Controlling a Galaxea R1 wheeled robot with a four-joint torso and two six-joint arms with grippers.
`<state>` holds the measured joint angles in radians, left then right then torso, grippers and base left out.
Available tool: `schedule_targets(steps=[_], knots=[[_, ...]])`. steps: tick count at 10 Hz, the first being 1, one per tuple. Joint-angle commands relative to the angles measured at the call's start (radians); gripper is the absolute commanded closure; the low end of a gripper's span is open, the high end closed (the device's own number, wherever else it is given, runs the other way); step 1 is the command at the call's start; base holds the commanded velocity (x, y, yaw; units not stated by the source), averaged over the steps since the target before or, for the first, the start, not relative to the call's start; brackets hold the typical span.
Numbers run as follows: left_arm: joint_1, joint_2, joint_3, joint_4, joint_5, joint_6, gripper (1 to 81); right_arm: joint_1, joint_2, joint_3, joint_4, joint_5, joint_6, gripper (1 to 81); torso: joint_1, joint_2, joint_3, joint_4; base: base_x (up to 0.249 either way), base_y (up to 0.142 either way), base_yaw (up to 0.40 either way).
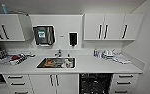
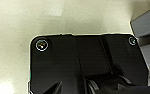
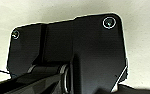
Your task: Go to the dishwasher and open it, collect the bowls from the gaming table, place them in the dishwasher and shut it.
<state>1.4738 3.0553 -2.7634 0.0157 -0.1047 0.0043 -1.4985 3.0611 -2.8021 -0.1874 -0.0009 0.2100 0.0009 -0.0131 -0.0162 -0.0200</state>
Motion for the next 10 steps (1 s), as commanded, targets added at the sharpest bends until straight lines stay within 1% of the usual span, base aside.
schedule_targets(steps=[1,3,10], knots=[[-0.057,-0.004,0.001,-0.008,0.046,0.006,1.0,0.056,0.0,0.003,-0.007,-0.05,0.002,1.0,0.0,0.0,0.0,0.0,0.0,0.0,0.162],[-0.057,-0.006,0.002,-0.008,0.046,0.006,1.0,0.056,0.0,0.003,-0.007,-0.05,0.002,1.0,0.0,0.0,0.0,0.0,0.0,0.0,0.207],[-0.057,-0.006,0.002,-0.005,0.046,0.006,1.0,0.056,0.0,0.003,-0.006,-0.05,0.003,1.0,0.0,0.0,0.0,0.0,0.0,0.0,0.296]])
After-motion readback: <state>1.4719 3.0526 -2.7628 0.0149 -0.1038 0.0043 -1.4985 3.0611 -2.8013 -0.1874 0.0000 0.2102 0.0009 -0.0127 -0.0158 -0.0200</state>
